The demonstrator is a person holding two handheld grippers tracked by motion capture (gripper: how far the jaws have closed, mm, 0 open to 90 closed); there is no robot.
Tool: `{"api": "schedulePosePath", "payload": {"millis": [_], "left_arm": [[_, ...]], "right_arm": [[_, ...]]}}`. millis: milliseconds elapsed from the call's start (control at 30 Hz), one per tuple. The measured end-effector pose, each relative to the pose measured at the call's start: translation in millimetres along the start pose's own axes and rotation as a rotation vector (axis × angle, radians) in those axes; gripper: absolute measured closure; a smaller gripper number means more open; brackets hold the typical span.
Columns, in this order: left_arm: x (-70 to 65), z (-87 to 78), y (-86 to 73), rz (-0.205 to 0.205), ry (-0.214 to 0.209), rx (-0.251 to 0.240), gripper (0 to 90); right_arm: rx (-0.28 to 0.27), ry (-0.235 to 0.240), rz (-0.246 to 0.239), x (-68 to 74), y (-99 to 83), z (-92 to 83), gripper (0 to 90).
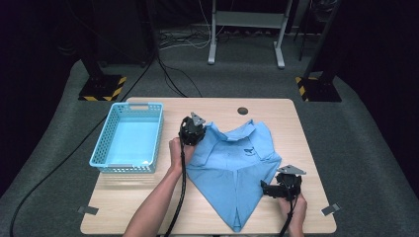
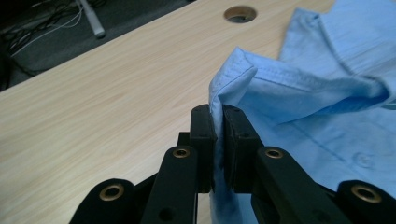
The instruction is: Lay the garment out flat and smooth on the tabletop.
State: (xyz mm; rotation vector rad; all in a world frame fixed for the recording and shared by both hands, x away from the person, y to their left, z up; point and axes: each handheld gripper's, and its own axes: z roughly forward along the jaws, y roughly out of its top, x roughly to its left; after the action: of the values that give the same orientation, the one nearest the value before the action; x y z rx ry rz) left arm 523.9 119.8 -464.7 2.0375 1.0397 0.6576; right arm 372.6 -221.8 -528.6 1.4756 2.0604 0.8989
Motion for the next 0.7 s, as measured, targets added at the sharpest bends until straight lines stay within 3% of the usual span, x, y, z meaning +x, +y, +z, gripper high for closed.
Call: {"api": "schedulePosePath", "payload": {"millis": [300, 500, 600, 700], "left_arm": [[22.3, 20.4, -19.0, -0.068, 0.053, 0.07, 80.6], [29.8, 29.0, -28.0, -0.09, 0.059, 0.115, 75.9], [31.3, 31.8, -31.0, -0.096, 0.055, 0.14, 68.0], [31.6, 33.1, -33.1, -0.126, 0.063, 0.161, 48.1]], "right_arm": [[0.001, -0.001, 0.0, 0.1, 0.0, 0.0, 2.6], [0.001, -0.001, 0.0, 0.2, 0.0, 0.0, 2.6], [0.001, -0.002, -0.001, 0.2, -0.1, 0.0, 2.6], [0.001, -0.002, 0.0, 0.1, -0.1, 0.0, 2.6]]}}
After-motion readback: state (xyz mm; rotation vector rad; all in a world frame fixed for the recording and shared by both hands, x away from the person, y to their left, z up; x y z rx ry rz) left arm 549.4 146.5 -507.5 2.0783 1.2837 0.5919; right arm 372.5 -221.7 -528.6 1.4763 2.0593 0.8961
